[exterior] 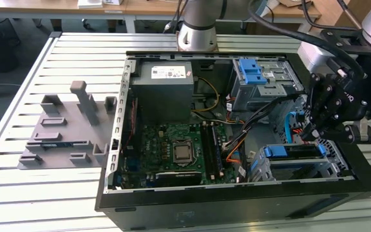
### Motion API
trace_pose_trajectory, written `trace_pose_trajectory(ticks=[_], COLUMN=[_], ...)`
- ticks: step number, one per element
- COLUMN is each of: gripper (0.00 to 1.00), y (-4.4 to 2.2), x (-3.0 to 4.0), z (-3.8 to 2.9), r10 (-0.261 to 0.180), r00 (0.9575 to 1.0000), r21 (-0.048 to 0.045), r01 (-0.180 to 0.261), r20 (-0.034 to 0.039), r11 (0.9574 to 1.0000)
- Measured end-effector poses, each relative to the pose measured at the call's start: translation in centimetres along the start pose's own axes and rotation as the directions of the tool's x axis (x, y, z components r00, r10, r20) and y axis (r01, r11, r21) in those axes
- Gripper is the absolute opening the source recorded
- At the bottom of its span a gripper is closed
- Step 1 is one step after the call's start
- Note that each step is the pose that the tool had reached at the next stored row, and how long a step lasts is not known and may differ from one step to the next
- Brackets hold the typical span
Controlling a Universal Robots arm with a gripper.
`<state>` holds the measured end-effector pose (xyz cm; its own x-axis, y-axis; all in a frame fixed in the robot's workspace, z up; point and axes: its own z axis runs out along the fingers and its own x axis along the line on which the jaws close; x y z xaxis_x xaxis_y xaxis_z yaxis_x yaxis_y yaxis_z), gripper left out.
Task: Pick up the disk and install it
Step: 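Insert the second disk wire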
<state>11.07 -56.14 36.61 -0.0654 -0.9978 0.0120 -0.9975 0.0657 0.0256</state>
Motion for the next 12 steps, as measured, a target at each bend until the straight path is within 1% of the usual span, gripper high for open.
trace_pose_trajectory(ticks=[4, 6, 8, 12], gripper=[0.11, 0.11, 0.11, 0.11], y=[0.73, 0.96, 1.1, 1.18], x=[0.08, 0.1, 0.11, 0.1], z=[0.02, -0.09, -0.36, -1.0], r10=[0.0, 0.0, 0.0, 0.0], r00=[1.0, 1.0, 1.0, 1.0], r21=[0.0, 0.0, 0.0, 0.0], r01=[0.0, 0.0, 0.0, 0.0], r20=[0.0, -0.0002, 0.0002, 0.0002], r11=[1.0, 1.0, 1.0, 1.0])
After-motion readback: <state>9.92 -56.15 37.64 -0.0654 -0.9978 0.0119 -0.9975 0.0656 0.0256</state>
